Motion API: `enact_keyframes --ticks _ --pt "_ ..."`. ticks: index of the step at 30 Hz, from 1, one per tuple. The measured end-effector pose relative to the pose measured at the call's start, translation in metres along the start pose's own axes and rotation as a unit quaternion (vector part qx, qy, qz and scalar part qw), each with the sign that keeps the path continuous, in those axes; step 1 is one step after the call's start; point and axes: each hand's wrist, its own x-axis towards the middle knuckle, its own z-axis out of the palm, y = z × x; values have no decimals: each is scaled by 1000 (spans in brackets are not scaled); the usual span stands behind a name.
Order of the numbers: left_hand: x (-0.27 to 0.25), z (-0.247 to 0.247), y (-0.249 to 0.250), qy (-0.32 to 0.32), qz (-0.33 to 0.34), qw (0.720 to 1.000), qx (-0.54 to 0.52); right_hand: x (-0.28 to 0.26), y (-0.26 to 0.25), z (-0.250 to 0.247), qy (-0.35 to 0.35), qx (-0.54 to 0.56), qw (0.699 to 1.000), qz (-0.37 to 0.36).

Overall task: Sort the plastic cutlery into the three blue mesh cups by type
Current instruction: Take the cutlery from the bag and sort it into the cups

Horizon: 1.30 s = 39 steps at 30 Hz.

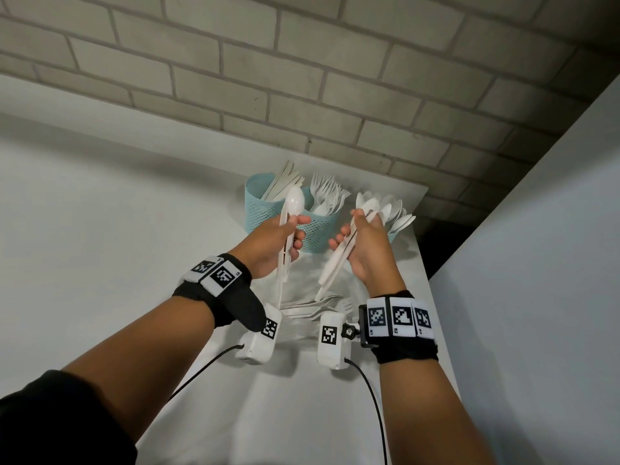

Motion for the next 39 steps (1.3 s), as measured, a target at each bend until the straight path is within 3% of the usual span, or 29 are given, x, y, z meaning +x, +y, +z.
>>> enact_keyframes --ticks 7,14,18,25,29,33,36,39 --pt "-2 -4 13 5 62 968 -244 -9 14 4 -119 -152 978 78" --pt "-4 -1 17 8 96 961 -258 -24 22 12 -211 -206 947 129" --pt "-6 -7 20 39 102 955 -274 -20 23 5 -214 -238 940 119" --pt "-5 -25 31 169 133 937 -275 -17 25 2 -194 -307 926 105" --pt "-4 -32 31 225 163 939 -203 -14 25 5 -190 -332 920 85" --pt "-5 -31 23 235 172 942 -167 -13 23 9 -177 -338 922 59" --pt "-8 -26 14 247 158 944 -151 -13 17 13 -125 -277 951 49" --pt "-12 -17 -1 205 129 960 -143 -12 10 19 -89 -89 990 60"
